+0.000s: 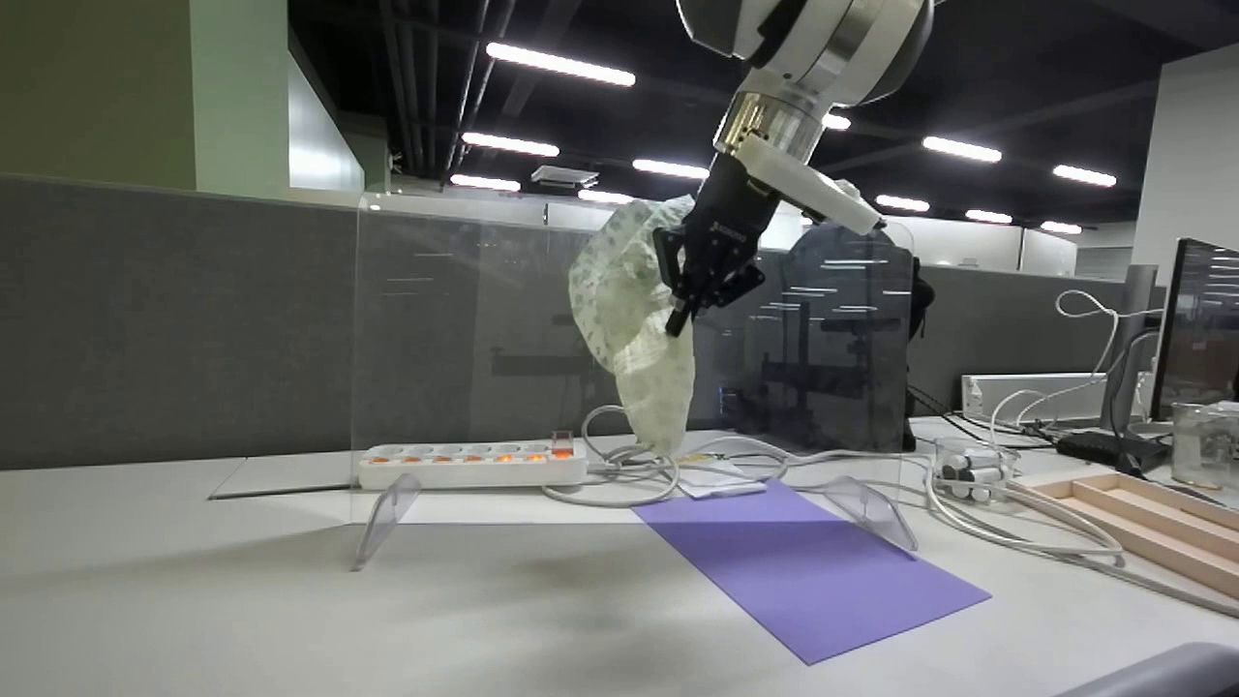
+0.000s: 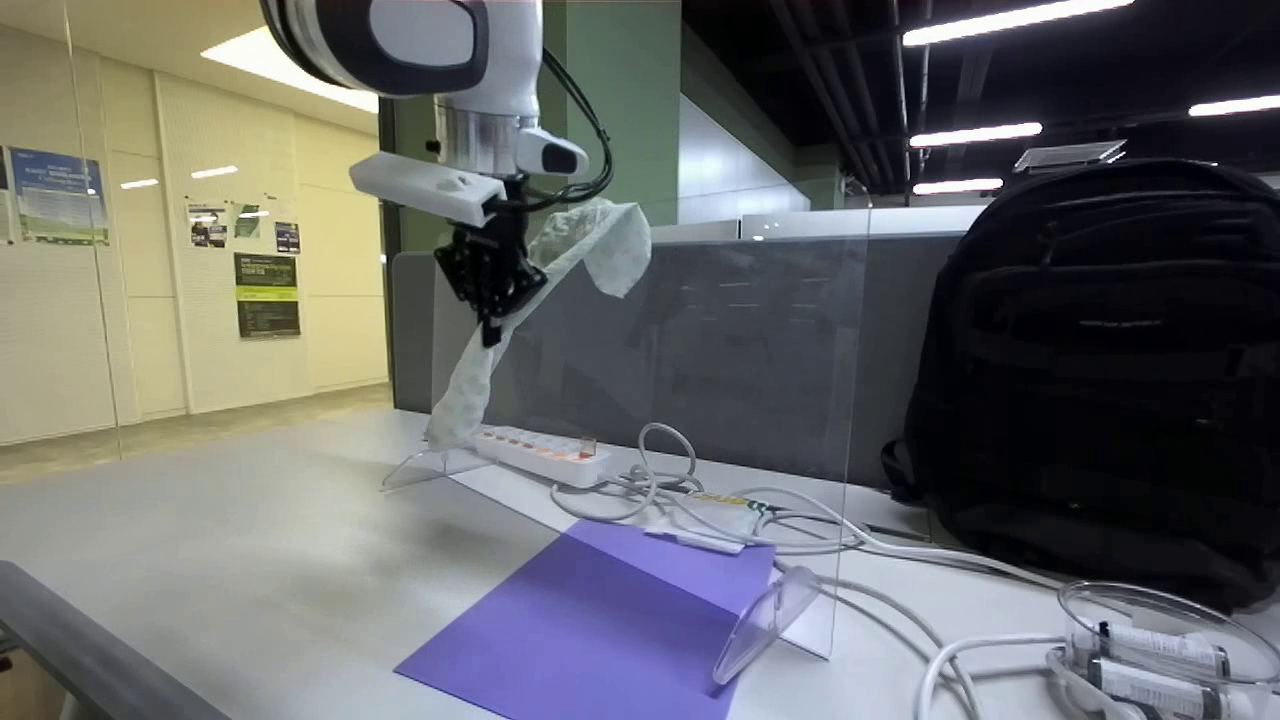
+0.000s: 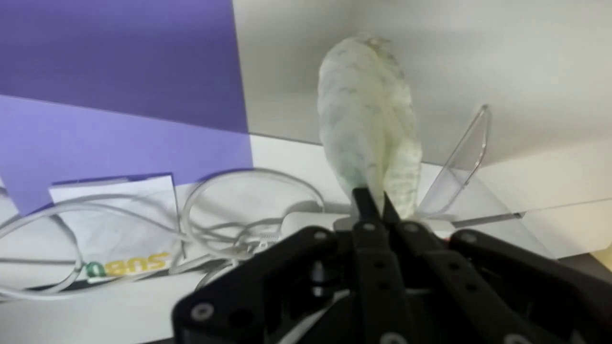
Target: Take the cloth off the screen and put it on the table
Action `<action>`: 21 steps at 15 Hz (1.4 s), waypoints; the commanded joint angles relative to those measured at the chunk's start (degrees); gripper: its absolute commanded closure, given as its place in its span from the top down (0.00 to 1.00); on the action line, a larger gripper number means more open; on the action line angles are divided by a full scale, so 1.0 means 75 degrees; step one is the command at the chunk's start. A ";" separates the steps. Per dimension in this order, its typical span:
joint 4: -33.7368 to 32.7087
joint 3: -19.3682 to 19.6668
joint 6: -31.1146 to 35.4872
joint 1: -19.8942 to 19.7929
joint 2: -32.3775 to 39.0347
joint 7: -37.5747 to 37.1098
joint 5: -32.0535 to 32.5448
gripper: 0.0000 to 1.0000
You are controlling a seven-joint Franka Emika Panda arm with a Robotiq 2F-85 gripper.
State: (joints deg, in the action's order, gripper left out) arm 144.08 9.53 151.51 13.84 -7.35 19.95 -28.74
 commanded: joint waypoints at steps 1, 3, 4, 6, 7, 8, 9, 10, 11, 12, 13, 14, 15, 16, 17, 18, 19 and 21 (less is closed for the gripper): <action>0.0326 -0.0527 -0.0609 -0.0424 -0.0134 -0.0084 -0.0084 0.01; 0.0485 -0.0713 -0.0688 -0.0600 -0.0030 -0.0267 0.0031 0.01; 0.0566 -0.0780 -0.0687 -0.0689 0.0025 -0.0370 0.0088 0.01; 0.0729 -0.0896 -0.0601 -0.0836 0.0129 -0.0563 0.0155 0.01; 0.0796 -0.0936 -0.0602 -0.0896 0.0169 -0.0586 0.0146 0.01; 0.0855 -0.0967 -0.0595 -0.0957 0.0202 -0.0626 0.0133 0.01; 0.0896 -0.0993 -0.0586 -0.1012 0.0232 -0.0682 0.0104 0.01; 0.0921 -0.1020 -0.0509 -0.1077 0.0280 -0.0853 0.0152 0.27; 0.0932 -0.1050 -0.0486 -0.1129 0.0304 -0.1017 0.0175 0.29; 0.0957 -0.1090 -0.0400 -0.1195 0.0329 -0.1379 0.0317 0.34; 0.0977 -0.1107 -0.0398 -0.1242 0.0327 -0.1631 0.0373 0.40; 0.1010 -0.1126 -0.0386 -0.1287 0.0311 -0.1872 0.0434 0.48; 0.1038 -0.1142 -0.0430 -0.1334 0.0279 -0.2108 0.0497 0.55; 0.1072 -0.1153 -0.0477 -0.1376 0.0225 -0.2331 0.0568 0.61; 0.1096 -0.1161 -0.0512 -0.1407 0.0171 -0.2532 0.0618 0.69; 0.1122 -0.1167 -0.0587 -0.1441 0.0080 -0.2762 0.0693 0.75; 0.1150 -0.1178 -0.0665 -0.1465 -0.0036 -0.2958 0.0748 0.83; 0.1260 -0.1238 -0.0763 -0.1532 -0.0391 -0.3577 0.1030 0.95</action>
State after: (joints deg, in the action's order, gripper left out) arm 151.58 1.32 147.49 3.53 -5.22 0.97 -24.13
